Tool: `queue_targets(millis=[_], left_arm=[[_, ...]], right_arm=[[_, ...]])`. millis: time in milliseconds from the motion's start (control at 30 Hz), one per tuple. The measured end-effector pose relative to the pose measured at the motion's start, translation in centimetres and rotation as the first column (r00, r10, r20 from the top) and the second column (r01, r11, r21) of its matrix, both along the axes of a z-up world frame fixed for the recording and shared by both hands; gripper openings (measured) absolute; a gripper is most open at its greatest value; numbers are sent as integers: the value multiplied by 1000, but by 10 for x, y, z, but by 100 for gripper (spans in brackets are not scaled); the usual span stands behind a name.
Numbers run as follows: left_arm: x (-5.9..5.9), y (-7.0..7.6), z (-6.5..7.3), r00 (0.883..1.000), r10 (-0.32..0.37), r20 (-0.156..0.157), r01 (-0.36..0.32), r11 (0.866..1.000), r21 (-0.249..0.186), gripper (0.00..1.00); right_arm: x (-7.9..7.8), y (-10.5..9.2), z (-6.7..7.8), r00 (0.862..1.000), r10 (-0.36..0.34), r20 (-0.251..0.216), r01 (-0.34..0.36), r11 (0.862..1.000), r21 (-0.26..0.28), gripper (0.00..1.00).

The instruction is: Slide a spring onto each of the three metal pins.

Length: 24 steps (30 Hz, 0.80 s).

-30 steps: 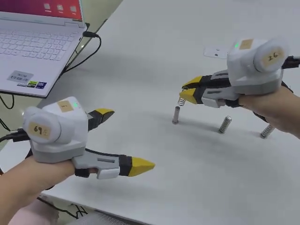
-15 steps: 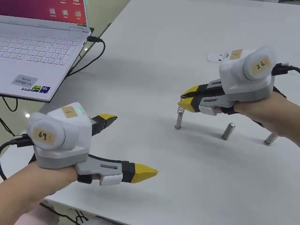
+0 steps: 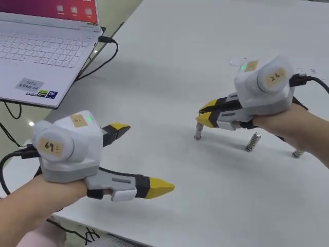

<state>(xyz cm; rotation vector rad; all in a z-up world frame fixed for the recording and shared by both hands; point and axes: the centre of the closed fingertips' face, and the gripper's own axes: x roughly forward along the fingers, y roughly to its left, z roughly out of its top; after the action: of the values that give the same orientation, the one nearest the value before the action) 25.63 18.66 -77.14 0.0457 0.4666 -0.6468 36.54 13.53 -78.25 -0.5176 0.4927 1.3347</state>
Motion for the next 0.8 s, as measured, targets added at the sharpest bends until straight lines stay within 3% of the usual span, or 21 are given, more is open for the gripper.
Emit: queue_targets(millis=[433,533,633,733,800], left_arm=[[0,-1,-3,1000,1,-5,-1,1000,-1,98],[0,-1,-3,1000,2,-8,-2,1000,-1,98],[1,-3,-4,1000,-1,-10,1,1000,0,98],[5,-7,0,1000,-8,-4,8,1000,-2,98],[7,-9,2,1000,-9,1,9,1000,-2,98]], right_arm=[[-5,-1,-33,1000,2,-14,-3,997,-73,8],[-5,2,-33,1000,-13,-27,12,999,-45,8],[-2,2,-36,1000,7,-7,-7,998,-61,9],[-4,2,-36,1000,4,2,-4,998,-62,20],[-1,1,-34,1000,-21,7,21,998,-57,20]])
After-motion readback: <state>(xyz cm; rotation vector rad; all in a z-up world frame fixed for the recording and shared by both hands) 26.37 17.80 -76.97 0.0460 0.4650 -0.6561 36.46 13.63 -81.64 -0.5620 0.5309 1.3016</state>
